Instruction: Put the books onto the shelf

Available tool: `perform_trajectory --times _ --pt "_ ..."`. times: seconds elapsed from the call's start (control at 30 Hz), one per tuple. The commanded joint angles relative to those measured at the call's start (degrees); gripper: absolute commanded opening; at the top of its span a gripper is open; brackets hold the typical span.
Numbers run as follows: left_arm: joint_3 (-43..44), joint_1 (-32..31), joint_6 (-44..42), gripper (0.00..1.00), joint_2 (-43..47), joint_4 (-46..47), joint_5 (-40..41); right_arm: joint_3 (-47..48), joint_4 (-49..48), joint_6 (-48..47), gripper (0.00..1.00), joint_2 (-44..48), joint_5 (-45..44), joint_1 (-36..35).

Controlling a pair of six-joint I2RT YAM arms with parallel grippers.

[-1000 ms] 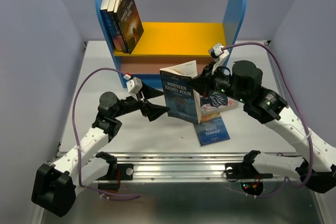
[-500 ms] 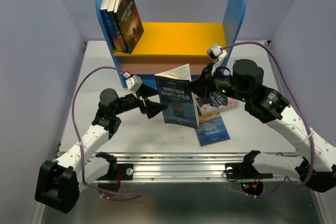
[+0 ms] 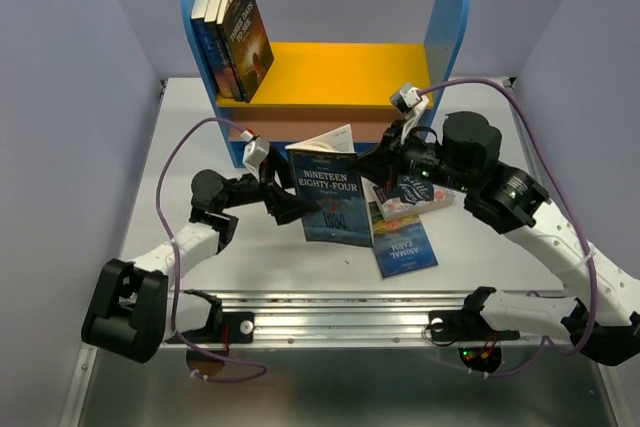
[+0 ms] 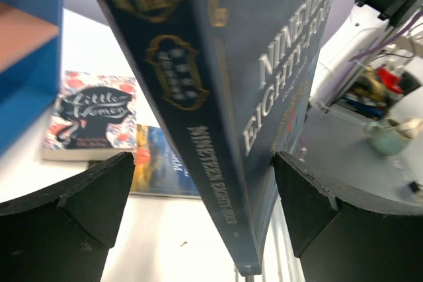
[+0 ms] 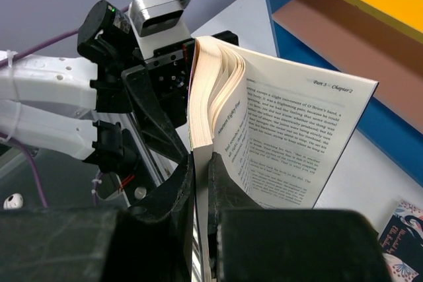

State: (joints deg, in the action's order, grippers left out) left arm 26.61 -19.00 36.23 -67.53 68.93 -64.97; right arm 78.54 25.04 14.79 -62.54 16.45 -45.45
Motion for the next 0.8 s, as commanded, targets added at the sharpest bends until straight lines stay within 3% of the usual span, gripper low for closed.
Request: perform_trajectory --times 0.0,0.07,0.17,0.2,0.23,0.27,0.4,0.43,0.47,0.5,0.57,0.6,0.63,0.77 --pt "0.46 0.11 6.57 0.93 -0.24 17.55 -4.02 2.32 -10.44 -0.02 0.01 0.67 1.57 0.01" --pt "0.37 0.11 6.93 0.81 1.08 18.0 -4.11 1.79 -10.97 0.24 0.01 0.58 1.48 0.01" --pt "0.2 0.11 6.31 0.52 3.19 16.86 -3.59 0.74 -12.11 0.16 0.01 0.32 -0.01 0.01" --pt "0.2 0.2 6.14 0.39 3.63 16.42 -3.76 0.47 -12.73 0.16 0.01 -0.03 -1.66 0.01" --pt "0.02 0.2 5.87 0.08 4.59 15.37 -3.59 -0.14 -12.99 0.16 0.01 -0.38 -2.73 0.01" --pt "-0.07 0.11 5.18 0.0 5.03 14.14 -3.24 -0.32 -13.34 0.07 0.01 -0.73 -3.87 0.01" --pt "-0.77 0.11 3.76 0.0 8.11 10.1 -0.78 -0.76 -14.75 -0.28 0.01 -3.11 -7.56 0.01" --pt "-0.42 0.11 1.33 0.0 10.11 3.82 1.58 -0.59 -14.67 -0.37 0.01 -4.15 -10.44 0.01" --pt "0.62 0.11 -0.96 0.0 11.53 -0.85 3.6 -0.41 -14.49 -0.81 0.07 -4.6 -12.47 0.01" --pt "1.51 0.11 -6.64 0.0 12.85 -6.64 9.19 -0.5 -14.23 -1.42 0.18 -4.95 -17.54 0.01" --pt "4.13 0.11 -11.16 0.0 16.89 -19.8 16.16 -0.58 -13.44 -1.43 0.61 -6.1 -23.54 0.01" --pt "4.85 0.11 -13.18 0.0 18.12 -22.84 21.41 -0.76 -12.65 -2.04 0.7 -6.27 -25.92 0.01" --pt "5.29 0.02 -14.16 0.0 20.48 -24.79 24.33 -0.93 -12.3 -1.87 0.99 -6.54 -29.85 0.01" --pt "8.8 -0.16 -14.69 0.0 25.24 -25.76 30.69 -3.04 -12.21 -0.99 1.0 -6.19 -38.31 0.01"
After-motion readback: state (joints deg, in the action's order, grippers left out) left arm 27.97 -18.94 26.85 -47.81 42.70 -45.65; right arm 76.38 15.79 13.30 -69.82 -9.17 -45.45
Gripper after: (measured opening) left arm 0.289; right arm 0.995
